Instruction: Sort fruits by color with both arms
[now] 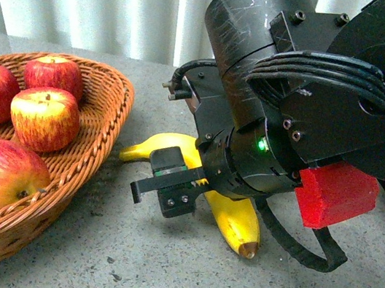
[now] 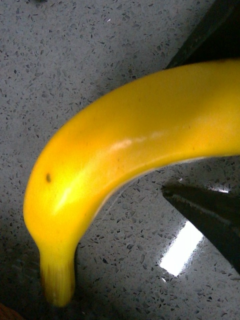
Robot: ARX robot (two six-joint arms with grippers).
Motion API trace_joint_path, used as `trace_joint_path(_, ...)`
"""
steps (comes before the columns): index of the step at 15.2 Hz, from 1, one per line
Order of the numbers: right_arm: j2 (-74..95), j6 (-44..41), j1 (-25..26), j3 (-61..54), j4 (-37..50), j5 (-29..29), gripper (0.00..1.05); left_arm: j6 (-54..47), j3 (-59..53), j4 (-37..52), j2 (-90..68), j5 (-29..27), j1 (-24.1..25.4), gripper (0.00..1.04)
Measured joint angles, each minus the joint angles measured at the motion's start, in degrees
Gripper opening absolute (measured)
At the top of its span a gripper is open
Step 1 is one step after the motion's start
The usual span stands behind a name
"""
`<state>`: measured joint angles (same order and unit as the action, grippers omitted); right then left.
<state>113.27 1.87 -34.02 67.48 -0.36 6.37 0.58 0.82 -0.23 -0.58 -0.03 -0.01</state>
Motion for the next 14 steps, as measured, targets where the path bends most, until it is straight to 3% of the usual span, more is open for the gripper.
trace_joint_path(2, -0.2, 0.0, 1.2, -0.1, 0.2, -0.2, 0.41, 0.0, 0.0, 0.0, 0.0, 0.0, 0.0, 0.98)
trace_joint_path(3, -1.0, 0.0, 2.3, 0.0, 0.5, -0.2, 0.37, 0.0, 0.0, 0.0, 0.0, 0.0, 0.0, 0.98)
trace_joint_path(9, -14.9, 0.5, 13.5, 3.2, 3.8, -3.7, 0.36, 0.0, 0.0, 0.0, 0.0, 0.0, 0.0, 0.98)
trace_joint_path(12, -24.8, -2.1, 24.1, -4.6, 9.3, -7.8, 0.36, 0.0, 0.0, 0.0, 0.0, 0.0, 0.0, 0.98)
trace_joint_path(14, -29.6, -8.3, 31.3, -12.1, 13.4, -9.2, 0.36, 0.0, 0.0, 0.0, 0.0, 0.0, 0.0, 0.98)
